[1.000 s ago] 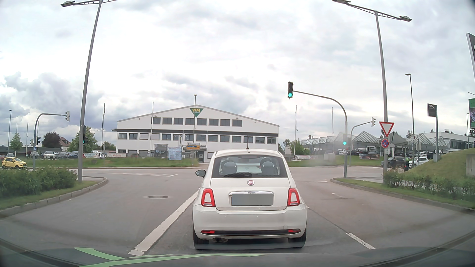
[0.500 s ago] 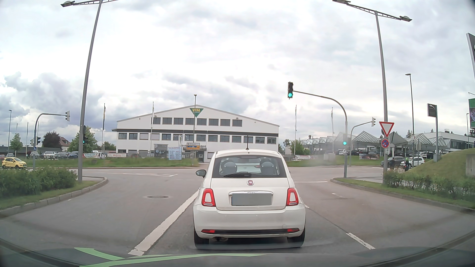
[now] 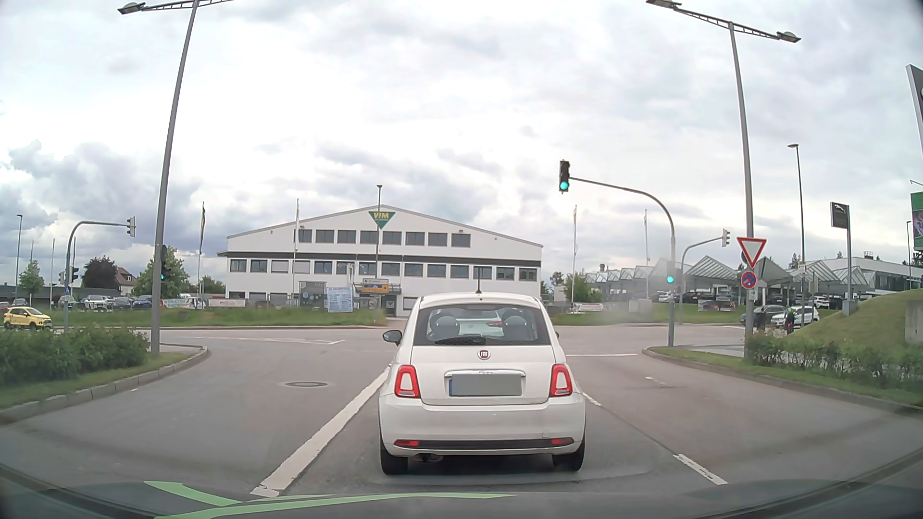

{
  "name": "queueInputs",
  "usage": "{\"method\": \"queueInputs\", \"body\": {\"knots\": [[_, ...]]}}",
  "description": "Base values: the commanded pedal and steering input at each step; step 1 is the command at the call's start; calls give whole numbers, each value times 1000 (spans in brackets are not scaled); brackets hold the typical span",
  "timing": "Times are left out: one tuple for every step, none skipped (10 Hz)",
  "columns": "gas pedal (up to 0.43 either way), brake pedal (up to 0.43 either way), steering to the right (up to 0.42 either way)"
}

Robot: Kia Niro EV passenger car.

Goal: Follow the waypoints while adhering to traffic rules and regulations

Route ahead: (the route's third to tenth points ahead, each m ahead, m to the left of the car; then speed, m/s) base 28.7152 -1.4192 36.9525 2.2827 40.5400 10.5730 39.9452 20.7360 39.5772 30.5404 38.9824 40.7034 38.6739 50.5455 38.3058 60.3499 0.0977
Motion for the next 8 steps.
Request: {"method": "queueInputs", "body": {"knots": [[0, 0, 0], [0, 0, 0], [0, 0, 0], [0, 0, -1], [0, 0, -1], [0, 0, -1], [20, 0, -1], [39, 0, -1]]}}
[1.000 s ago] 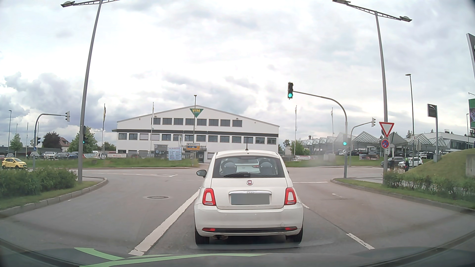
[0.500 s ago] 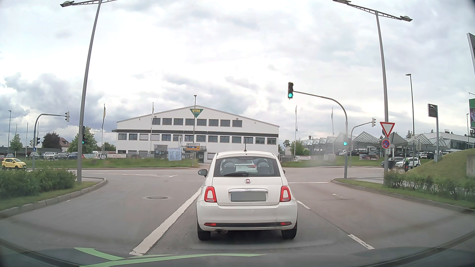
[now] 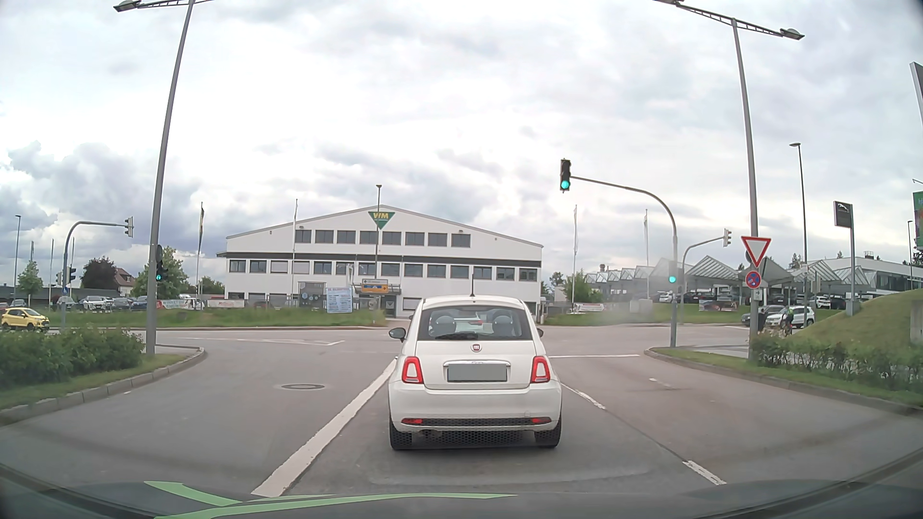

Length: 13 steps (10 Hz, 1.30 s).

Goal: Follow the waypoints while adhering to traffic rules and regulations

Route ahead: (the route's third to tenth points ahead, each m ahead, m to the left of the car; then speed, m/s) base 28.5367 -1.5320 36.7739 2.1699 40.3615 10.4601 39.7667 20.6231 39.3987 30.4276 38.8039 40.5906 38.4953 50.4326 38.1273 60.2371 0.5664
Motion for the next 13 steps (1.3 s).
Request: {"method": "queueInputs", "body": {"knots": [[59, 0, -2], [79, 0, -2], [98, 0, -2], [130, 0, -2], [150, 0, -3], [157, 0, -3], [169, 0, -3], [177, 0, -3], [177, 0, -3], [189, 0, -3], [189, 0, -3], [197, 0, -3], [197, 0, -3]]}}
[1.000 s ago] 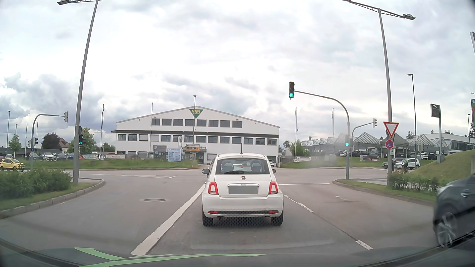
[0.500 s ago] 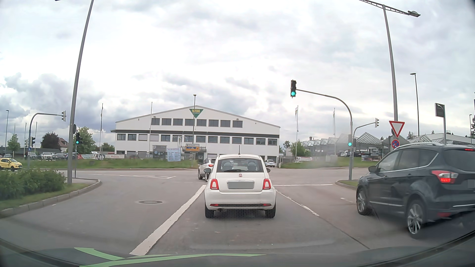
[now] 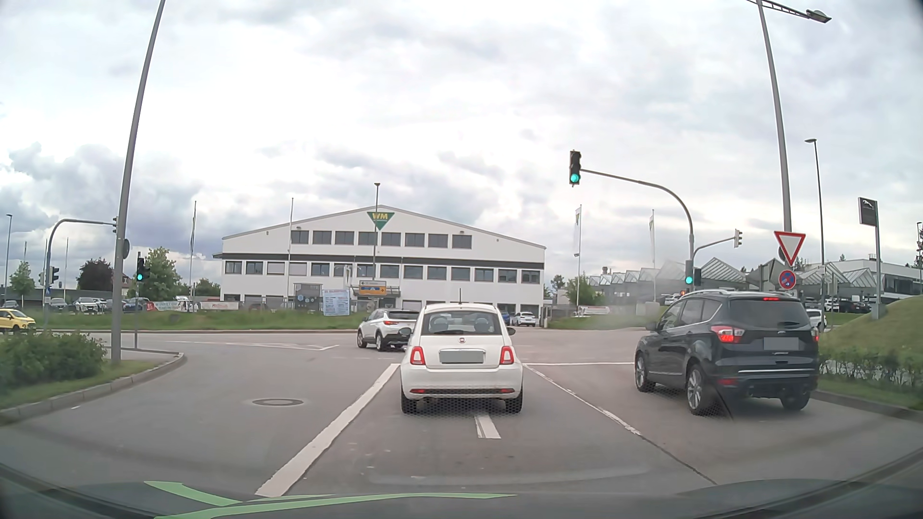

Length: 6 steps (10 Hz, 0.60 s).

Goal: Follow the waypoints while adhering to traffic rules and regulations

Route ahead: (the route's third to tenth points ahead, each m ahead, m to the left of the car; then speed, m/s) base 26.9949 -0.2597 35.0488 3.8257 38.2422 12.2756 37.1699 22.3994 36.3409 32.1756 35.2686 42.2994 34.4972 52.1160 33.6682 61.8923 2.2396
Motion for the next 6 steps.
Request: {"method": "queueInputs", "body": {"knots": [[197, 0, -3], [209, 0, -3], [209, 0, -3], [209, 0, -3], [209, 0, -3], [209, 0, -3]]}}
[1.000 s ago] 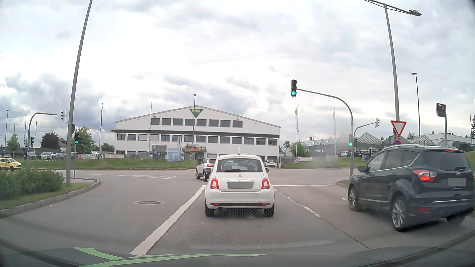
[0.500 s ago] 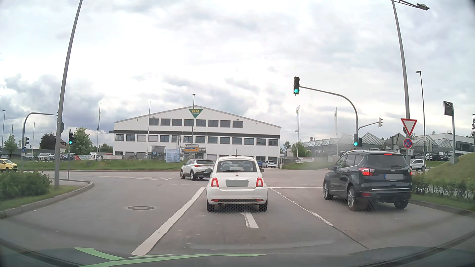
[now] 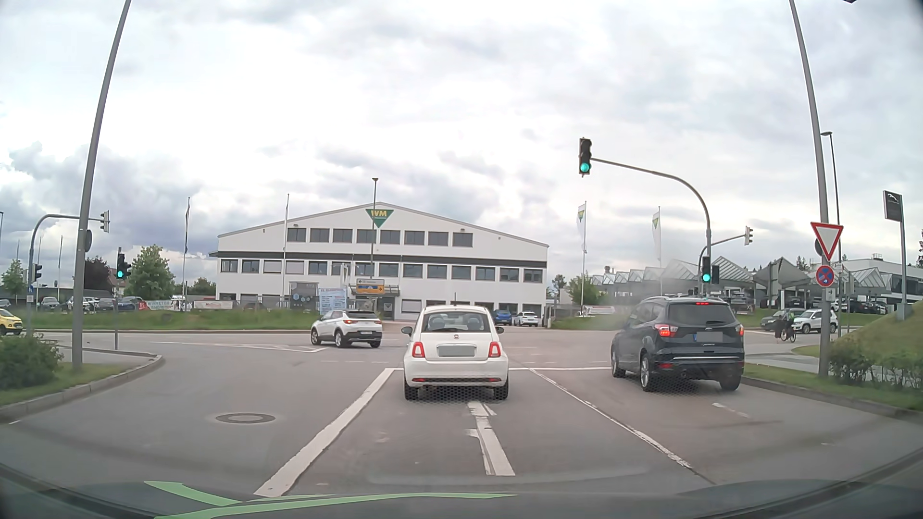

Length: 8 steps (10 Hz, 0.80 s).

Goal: Follow the waypoints while adhering to traffic rules and regulations

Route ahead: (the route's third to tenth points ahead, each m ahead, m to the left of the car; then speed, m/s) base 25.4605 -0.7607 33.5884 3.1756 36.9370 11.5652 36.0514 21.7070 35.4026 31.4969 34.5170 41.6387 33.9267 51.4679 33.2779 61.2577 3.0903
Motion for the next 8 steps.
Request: {"method": "queueInputs", "body": {"knots": [[209, 0, -3], [209, 0, -3], [209, 0, -3], [209, 0, -3], [209, 0, -3], [209, 0, -4], [209, 0, -5], [209, 0, -5]]}}
